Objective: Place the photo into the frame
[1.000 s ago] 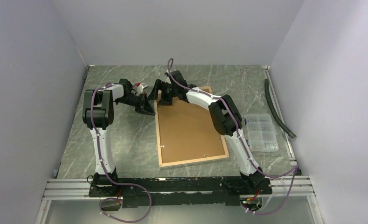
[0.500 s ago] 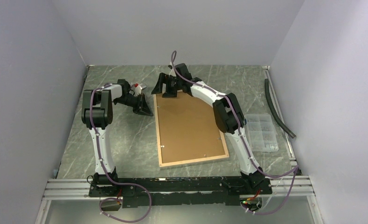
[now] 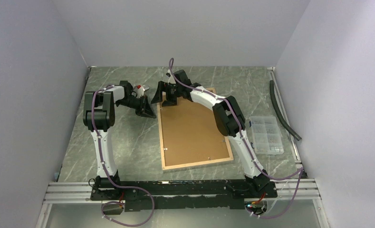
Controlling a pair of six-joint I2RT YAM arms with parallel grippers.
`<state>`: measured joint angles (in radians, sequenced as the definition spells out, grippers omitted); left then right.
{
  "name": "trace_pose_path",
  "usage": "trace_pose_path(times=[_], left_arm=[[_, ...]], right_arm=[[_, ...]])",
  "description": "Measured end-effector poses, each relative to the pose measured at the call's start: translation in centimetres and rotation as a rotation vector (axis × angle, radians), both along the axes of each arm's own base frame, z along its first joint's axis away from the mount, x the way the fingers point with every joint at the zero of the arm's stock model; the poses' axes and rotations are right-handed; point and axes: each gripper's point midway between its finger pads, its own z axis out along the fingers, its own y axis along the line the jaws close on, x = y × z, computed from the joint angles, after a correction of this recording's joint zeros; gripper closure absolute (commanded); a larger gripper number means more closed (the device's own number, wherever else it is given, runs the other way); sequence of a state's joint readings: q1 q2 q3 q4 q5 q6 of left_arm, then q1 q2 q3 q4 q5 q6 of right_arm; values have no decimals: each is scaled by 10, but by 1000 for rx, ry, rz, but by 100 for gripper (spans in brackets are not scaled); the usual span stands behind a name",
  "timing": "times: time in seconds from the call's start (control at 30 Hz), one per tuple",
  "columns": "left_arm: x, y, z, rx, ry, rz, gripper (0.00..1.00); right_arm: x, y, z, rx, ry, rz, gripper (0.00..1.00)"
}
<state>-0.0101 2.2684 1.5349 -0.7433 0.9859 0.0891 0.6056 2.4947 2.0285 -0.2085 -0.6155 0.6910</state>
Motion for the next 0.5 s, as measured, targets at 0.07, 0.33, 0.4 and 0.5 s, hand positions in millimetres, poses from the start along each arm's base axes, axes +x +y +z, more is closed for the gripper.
trace_pose_path(times=[0.07,0.33,0.4,0.5], left_arm=[[0,0,0,0,1,0,88],[0,0,0,0,0,0,88],[0,0,0,0,0,0,87],[-1,0,0,1,2,-1,86]], right_arm=[[-4,3,-1,6,1,12,15],[-8,7,-1,36,-5,26,14],[-8,7,0,36,-5,26,14],[-8,7,3,30,2,25,11]])
